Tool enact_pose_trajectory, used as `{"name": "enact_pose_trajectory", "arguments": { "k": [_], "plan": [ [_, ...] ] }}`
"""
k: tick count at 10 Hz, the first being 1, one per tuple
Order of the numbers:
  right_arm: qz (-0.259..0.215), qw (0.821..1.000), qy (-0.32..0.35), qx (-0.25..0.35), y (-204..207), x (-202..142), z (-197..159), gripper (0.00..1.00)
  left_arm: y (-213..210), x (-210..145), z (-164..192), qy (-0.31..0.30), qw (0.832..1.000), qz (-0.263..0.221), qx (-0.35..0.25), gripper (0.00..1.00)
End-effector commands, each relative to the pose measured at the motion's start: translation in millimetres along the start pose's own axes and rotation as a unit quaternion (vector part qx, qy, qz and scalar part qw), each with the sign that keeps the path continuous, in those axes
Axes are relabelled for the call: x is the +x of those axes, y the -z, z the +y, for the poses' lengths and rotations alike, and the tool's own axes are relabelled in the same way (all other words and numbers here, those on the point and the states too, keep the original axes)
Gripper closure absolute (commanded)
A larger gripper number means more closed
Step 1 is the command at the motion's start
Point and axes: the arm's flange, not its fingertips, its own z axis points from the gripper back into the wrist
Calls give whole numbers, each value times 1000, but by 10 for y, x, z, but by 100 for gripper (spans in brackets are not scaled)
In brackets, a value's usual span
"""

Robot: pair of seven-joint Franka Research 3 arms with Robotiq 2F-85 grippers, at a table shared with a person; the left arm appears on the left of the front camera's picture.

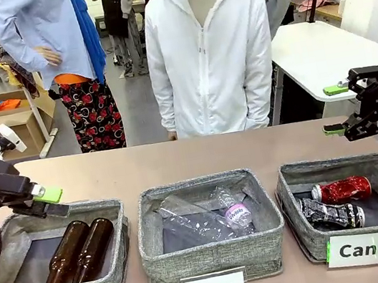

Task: Sort the can waste into the basket.
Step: Pick up the can waste from the table and place it in the right Fabric basket.

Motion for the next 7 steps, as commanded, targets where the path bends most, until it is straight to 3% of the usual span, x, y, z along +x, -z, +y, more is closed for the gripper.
{"name": "enact_pose_trajectory", "arguments": {
  "k": [1, 7],
  "plan": [
    [4, 1000, -2, 2, -36, 21, 22, 0, -16, -19, -6, 9, 1000, 1, -5, 0],
    [4, 1000, -2, 2, -36, 21, 22, 0, -16, -19, -6, 9, 1000, 1, -5, 0]
  ]
}}
